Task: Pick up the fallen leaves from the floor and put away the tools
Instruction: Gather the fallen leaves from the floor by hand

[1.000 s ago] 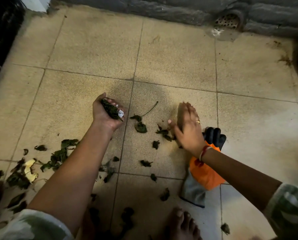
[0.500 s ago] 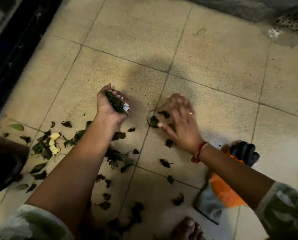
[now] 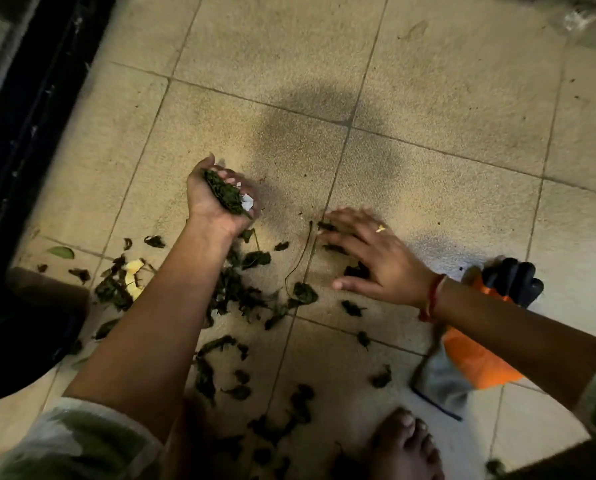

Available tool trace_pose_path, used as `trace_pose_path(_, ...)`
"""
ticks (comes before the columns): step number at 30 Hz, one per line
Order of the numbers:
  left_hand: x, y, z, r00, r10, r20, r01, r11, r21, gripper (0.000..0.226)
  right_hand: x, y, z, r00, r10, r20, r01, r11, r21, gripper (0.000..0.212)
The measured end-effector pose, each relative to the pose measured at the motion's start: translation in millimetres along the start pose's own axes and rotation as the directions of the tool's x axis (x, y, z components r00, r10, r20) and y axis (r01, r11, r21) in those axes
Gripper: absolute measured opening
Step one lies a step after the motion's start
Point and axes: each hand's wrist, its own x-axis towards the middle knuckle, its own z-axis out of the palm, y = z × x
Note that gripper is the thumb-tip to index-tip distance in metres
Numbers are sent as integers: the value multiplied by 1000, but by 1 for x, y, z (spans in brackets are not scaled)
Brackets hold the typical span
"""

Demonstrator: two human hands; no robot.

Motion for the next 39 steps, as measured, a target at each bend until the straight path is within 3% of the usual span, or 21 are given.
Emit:
trace_pose_path(2,-4,1,-8,1000,-4,2,4,1000,-8,47,-16,3,1,997,75,-11,-76,992,-100,79)
trace_pose_path(4,-6,0,-15,1000,-10,6,10,1000,-26,45,-22,0,7,992,102,78,-86,979,-184,90)
trace_pose_path(9,-21,9,-18,1000,24,-16,-24,999,-39,42,-7,-22,26,960,-15,278,77,974,-213,99)
trace_pose_path(19,-48,47,-35,994,106,-5,-106,991,-77,51,67,-65,54,947,-156,279,241,922,-302,102)
trace_pose_path(24,-49,49,-51,994,103,-35,-107,986,-126,44,97,-69,56,932,-144,333,260,905,-336,89)
trace_pose_path(26,-49,50,-54,994,99,-44,-104,986,-132,48,103,-75,57,915,-214,342,321,900,-296,75)
trace_pose_path(29,-55,52,-56,993,103,-48,-109,984,-139,54,101,-79,53,930,-314,189,348,919,-184,60)
trace_pose_path(31,-58,54,-57,992,113,-61,-121,981,-152,55,91,-82,48,969,-243,50,248,961,-125,70)
trace_pose_path(33,-58,57,-61,990,124,-72,-134,978,-161,54,75,-83,49,984,-176,18,177,975,-131,87)
trace_pose_path(36,-53,59,-67,991,119,-68,-130,976,-177,52,55,-79,58,963,-211,165,249,932,-263,103)
trace_pose_path(39,-46,54,-74,994,94,-48,-102,973,-207,46,61,-71,65,940,-243,238,311,897,-314,105)
